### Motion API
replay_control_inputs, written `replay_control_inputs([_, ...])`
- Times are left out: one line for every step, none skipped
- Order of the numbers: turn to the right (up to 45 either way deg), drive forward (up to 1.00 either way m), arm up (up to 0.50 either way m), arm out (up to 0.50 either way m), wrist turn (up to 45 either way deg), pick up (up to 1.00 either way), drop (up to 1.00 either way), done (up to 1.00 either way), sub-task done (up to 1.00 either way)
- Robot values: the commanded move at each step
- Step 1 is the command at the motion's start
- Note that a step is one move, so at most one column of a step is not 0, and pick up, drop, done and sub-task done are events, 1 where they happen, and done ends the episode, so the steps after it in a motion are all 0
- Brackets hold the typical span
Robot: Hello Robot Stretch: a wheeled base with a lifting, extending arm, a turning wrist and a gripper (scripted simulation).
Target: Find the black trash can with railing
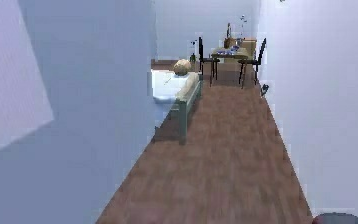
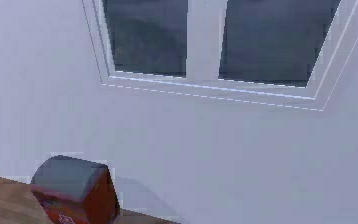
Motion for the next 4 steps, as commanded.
replay_control_inputs([0.0, 0.25, 0.0, 0.0, 0.0, 0.0, 0.0, 0.0, 0.0])
replay_control_inputs([12.0, 0.0, 0.0, 0.0, 0.0, 0.0, 0.0, 0.0, 0.0])
replay_control_inputs([0.0, 0.75, 0.0, 0.0, 0.0, 0.0, 0.0, 0.0, 0.0])
replay_control_inputs([6.0, 0.0, 0.0, 0.0, 0.0, 0.0, 0.0, 0.0, 0.0])
